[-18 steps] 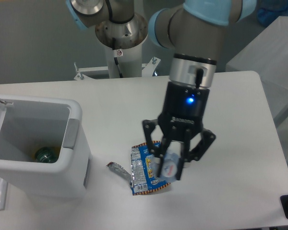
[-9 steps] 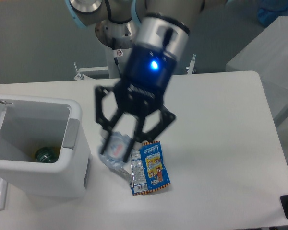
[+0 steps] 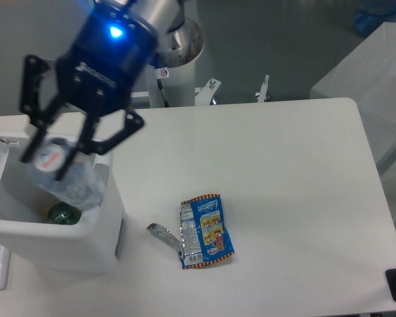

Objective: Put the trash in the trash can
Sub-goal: 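Lower the bottle into the bin and open the gripper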

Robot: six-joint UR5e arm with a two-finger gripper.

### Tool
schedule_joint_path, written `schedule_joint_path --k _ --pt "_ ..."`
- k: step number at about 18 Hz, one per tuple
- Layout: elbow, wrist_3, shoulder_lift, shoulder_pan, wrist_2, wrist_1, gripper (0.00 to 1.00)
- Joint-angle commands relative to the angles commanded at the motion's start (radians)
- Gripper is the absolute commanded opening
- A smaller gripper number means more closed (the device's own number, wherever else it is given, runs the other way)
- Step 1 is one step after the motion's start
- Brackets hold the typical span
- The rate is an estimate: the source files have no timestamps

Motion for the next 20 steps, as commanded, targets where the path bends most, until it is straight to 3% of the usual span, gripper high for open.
schedule_joint_path --k 9,13,17,20 --pt "-0.129 0.011 0.009 -0.025 0.006 0.005 0.0" --pt "-0.152 0.069 -0.021 -0.028 0.006 0.005 0.13" --pt "-0.25 0.187 -0.023 -0.029 0.006 0.005 0.16" --pt "-0.31 0.276 -0.026 -0.029 0.008 0.005 0.39"
